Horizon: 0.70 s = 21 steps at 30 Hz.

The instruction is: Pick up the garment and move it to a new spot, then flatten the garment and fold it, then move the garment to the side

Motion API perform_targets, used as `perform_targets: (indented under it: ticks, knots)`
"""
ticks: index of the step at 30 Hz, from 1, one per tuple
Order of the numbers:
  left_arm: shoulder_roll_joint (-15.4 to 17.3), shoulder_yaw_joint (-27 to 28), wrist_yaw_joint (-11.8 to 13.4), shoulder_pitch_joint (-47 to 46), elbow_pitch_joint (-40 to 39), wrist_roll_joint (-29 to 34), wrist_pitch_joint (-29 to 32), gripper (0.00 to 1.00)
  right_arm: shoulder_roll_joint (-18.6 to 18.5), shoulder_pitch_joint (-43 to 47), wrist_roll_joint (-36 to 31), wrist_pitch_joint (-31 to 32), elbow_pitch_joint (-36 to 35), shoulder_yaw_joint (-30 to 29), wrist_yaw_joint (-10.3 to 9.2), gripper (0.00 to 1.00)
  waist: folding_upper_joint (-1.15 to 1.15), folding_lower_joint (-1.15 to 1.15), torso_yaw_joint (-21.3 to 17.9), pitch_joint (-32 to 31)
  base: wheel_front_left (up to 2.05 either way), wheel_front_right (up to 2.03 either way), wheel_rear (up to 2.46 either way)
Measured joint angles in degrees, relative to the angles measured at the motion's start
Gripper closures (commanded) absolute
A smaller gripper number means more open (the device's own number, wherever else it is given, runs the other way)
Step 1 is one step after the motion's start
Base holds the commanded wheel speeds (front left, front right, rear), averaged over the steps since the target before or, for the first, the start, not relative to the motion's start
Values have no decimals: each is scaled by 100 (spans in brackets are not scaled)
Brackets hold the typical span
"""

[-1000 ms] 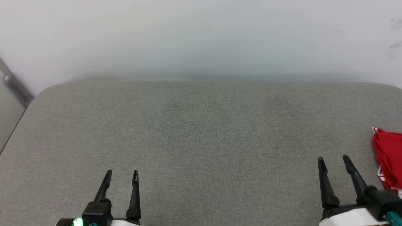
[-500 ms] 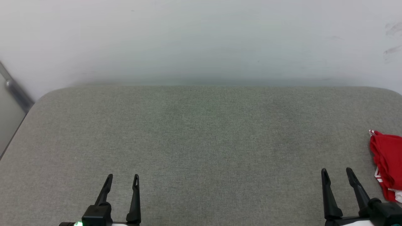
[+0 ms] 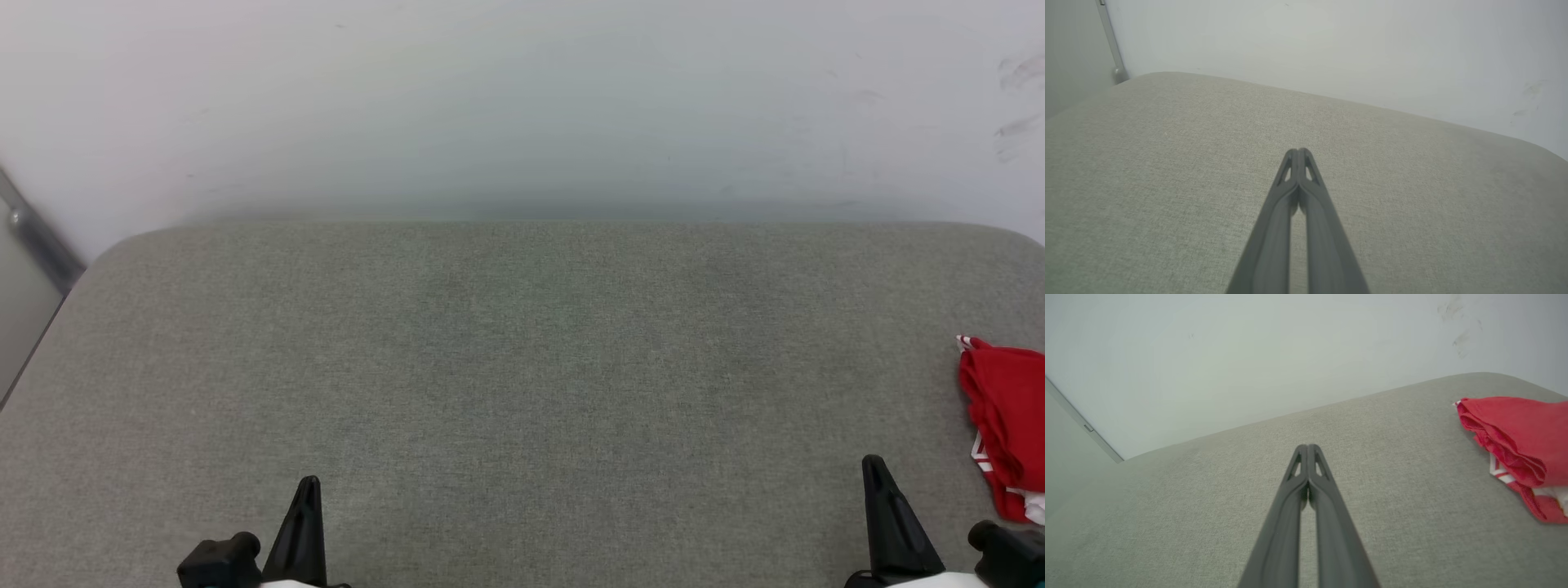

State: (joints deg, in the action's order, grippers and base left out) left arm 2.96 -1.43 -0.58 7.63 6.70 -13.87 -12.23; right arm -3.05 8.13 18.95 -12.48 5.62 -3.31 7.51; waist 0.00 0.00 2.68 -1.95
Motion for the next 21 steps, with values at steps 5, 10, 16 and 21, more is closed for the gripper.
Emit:
perform_targets:
  ticks: [5, 10, 16, 21]
  knots:
    - [0, 36, -51, -107, 52, -560, 129, 100, -3, -118, 520, 131, 54, -7, 0, 100, 0, 0, -12, 9, 0, 0, 0]
    - [0, 92, -96, -182, 105, -1087, 253, 100, -5, -180, 1037, 246, 122, -12, 0, 100, 0, 1, -23, 18, 0, 0, 0]
    - [0, 162, -147, -264, 160, -1686, 397, 100, -10, -292, 1590, 374, 182, -22, -1, 100, 0, 1, -37, 30, 0, 0, 0]
    - [0, 200, -194, -357, 201, -2146, 505, 100, -13, -357, 2042, 482, 221, -35, -1, 100, 0, 1, -49, 39, 0, 0, 0]
